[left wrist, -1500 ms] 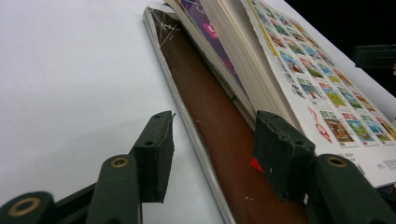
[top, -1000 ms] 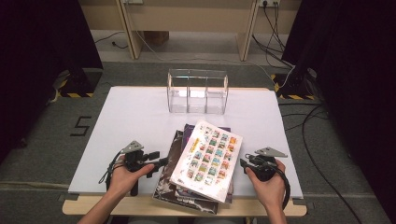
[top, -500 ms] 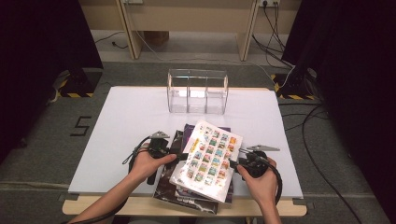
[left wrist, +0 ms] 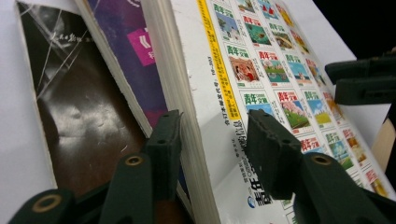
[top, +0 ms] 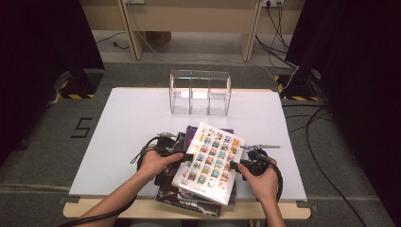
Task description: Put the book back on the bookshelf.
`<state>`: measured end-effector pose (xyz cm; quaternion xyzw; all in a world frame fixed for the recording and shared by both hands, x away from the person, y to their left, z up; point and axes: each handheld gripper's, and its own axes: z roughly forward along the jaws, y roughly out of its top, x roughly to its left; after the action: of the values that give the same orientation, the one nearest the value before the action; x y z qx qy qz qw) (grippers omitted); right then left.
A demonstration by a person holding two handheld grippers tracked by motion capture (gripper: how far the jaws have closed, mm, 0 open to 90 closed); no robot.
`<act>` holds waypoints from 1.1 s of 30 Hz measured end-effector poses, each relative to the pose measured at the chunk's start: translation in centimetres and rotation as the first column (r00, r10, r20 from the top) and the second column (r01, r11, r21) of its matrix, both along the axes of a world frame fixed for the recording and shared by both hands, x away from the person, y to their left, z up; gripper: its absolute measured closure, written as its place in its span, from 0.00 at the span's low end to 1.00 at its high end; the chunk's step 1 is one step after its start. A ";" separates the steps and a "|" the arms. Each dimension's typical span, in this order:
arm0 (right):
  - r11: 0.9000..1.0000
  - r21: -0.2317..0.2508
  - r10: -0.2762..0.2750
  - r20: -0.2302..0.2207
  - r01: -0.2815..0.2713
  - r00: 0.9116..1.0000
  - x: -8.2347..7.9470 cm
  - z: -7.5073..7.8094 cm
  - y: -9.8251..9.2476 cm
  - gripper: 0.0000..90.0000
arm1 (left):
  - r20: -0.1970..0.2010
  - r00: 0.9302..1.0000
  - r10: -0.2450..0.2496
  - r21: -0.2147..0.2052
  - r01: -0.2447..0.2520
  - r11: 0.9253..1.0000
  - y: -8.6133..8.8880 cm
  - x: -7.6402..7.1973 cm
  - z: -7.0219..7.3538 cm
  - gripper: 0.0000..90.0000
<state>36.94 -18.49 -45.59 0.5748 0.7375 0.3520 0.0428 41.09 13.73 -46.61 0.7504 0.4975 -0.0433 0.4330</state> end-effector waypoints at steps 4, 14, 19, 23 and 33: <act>1.000 -0.002 -0.009 0.014 0.009 1.000 0.0 -0.1 0.1 0.54 | -0.048 0.998 0.036 -0.042 -0.038 0.998 0.4 -0.3 0.3 0.69; 1.000 -0.013 -0.022 0.035 0.022 0.999 0.1 -0.1 0.6 0.53 | -0.102 0.995 0.012 -0.148 -0.027 0.989 0.6 -1.6 1.0 0.76; 1.000 -0.021 -0.019 0.035 0.020 0.999 0.3 -0.1 0.6 0.53 | -0.185 0.983 -0.006 -0.213 -0.034 0.976 0.8 -1.9 0.6 0.75; 0.999 -0.028 -0.014 0.050 0.015 0.999 0.7 -0.1 0.9 0.52 | -0.204 0.978 -0.037 -0.241 -0.014 0.970 0.6 -2.8 0.5 0.78; 1.000 -0.019 0.015 0.011 -0.014 1.000 3.3 0.3 0.0 0.55 | -0.045 0.996 -0.080 -0.202 0.070 0.977 0.6 -4.3 0.1 0.81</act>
<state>40.20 -18.50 -45.29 0.5670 0.7447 0.3484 0.0500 36.79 14.29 -46.52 0.7200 0.4733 -0.1294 0.4907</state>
